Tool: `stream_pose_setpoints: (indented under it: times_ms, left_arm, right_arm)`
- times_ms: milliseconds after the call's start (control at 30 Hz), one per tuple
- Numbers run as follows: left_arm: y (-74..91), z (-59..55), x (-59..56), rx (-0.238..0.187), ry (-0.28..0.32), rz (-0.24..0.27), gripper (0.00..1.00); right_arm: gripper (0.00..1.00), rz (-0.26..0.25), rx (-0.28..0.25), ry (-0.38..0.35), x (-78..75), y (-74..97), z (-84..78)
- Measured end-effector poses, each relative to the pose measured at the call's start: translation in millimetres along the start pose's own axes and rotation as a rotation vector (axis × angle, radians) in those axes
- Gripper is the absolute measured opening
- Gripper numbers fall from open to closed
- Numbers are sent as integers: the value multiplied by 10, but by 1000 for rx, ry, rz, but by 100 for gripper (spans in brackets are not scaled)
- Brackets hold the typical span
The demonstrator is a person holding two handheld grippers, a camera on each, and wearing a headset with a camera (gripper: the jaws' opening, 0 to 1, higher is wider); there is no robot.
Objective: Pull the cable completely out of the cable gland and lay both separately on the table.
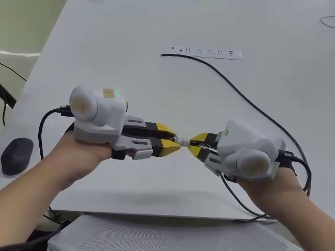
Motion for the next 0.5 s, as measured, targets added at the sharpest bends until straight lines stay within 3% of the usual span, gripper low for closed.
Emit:
stream_pose_setpoints:
  times_ms: [267,500]
  left_arm:
    - [5,0,8,-2,-8,3,15]
    - [32,11,25,-14,-6,9,15]
  right_arm:
    - [0,-4,12,-86,-13,-8,-49]
    - [0,-23,44,-221,-99,2,-203]
Point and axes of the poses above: the centre of the closed fingertips' face, and the gripper's own axes: y roughly backward along the fingers, x roughly to its left, z roughly out of its top, the point moved 5 cm from there along y, roughly backward along the fingers, and after that the axes turned 10 degrees about -z, right-handed, at the moved point
